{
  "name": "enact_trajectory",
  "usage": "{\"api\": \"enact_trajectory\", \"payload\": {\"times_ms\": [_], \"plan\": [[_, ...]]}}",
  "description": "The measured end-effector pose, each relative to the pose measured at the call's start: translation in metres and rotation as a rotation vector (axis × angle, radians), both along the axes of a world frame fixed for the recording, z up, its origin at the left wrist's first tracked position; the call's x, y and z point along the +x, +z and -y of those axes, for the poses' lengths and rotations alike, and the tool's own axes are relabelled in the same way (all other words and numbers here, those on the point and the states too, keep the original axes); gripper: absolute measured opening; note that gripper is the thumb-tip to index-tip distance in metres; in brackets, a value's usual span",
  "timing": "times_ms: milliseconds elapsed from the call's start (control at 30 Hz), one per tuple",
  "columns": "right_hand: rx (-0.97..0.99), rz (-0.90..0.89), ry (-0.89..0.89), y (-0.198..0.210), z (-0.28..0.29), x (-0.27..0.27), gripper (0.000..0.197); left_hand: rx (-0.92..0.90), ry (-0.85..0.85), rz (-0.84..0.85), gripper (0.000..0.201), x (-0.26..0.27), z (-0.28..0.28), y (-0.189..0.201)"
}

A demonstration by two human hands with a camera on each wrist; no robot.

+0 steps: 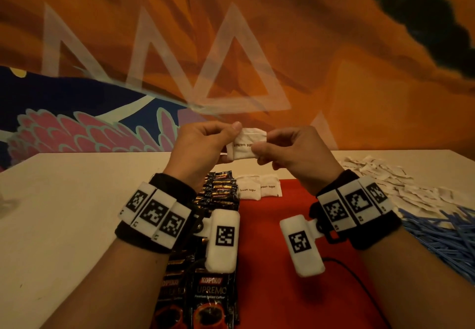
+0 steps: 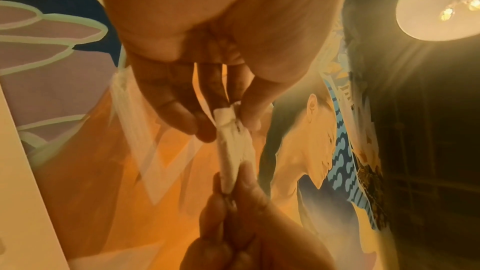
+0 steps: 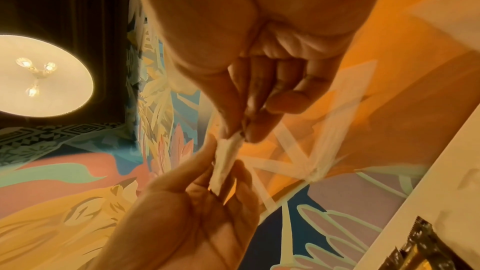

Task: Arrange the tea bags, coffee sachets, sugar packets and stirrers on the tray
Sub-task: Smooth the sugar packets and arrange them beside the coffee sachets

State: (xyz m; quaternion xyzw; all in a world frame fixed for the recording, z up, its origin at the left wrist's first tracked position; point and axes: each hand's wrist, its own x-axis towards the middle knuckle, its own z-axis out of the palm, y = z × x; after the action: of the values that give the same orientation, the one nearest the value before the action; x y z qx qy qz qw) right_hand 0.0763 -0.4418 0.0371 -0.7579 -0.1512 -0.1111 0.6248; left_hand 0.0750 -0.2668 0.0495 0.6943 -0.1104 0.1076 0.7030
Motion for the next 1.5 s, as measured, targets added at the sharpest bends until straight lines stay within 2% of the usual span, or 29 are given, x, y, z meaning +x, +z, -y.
{"api": "enact_trajectory", "payload": {"times_ms": [167,267,333,433,567,633,700,867,933,1000,1067,1267,1400,1500], "plan": [[-0.110,-0.221,-0.032,-0.013,0.019,0.018,0.021,-0.039,0.098,0.023,0.006,0.004,-0.007,0.004],[-0.364,-0.385,-0.092,-0.032,0.026,0.041,0.015,-0.076,0.084,0.018,0.006,0.002,-0.011,0.007],[-0.462,-0.487,-0.104,-0.043,0.028,0.054,0.013,-0.069,0.079,0.023,0.006,0.002,-0.012,0.008],[-0.505,-0.590,-0.118,-0.050,0.030,0.066,0.015,-0.079,0.075,0.024,0.006,0.001,-0.014,0.009],[-0.508,-0.646,-0.167,-0.052,0.030,0.076,0.027,-0.086,0.068,0.021,0.005,0.001,-0.015,0.010],[-0.581,-0.639,-0.185,-0.055,0.029,0.079,0.018,-0.088,0.059,0.021,0.005,0.001,-0.016,0.010],[-0.634,-0.643,-0.201,-0.058,0.028,0.080,0.017,-0.088,0.052,0.022,0.005,0.000,-0.016,0.011],[-0.919,-0.575,-0.286,-0.058,0.028,0.086,0.049,-0.084,0.053,0.018,0.005,0.000,-0.018,0.012],[-1.020,-0.465,-0.323,-0.051,0.024,0.083,0.046,-0.079,0.063,0.010,0.006,0.000,-0.019,0.012],[-0.980,-0.293,-0.330,-0.044,0.018,0.080,0.027,-0.078,0.066,0.005,0.006,0.000,-0.018,0.013],[-0.966,-0.186,-0.273,-0.043,0.009,0.076,0.023,-0.084,0.059,0.004,0.007,-0.001,-0.018,0.013],[-1.144,-0.265,-0.105,-0.055,-0.003,0.079,0.018,-0.079,0.043,0.008,0.006,-0.005,-0.016,0.016],[-1.143,-0.240,-0.086,-0.050,-0.001,0.079,0.019,-0.066,0.039,0.001,0.006,-0.005,-0.014,0.015],[-1.016,-0.206,-0.131,-0.030,0.018,0.081,0.020,-0.091,0.013,-0.013,0.008,-0.007,-0.012,0.017]]}}
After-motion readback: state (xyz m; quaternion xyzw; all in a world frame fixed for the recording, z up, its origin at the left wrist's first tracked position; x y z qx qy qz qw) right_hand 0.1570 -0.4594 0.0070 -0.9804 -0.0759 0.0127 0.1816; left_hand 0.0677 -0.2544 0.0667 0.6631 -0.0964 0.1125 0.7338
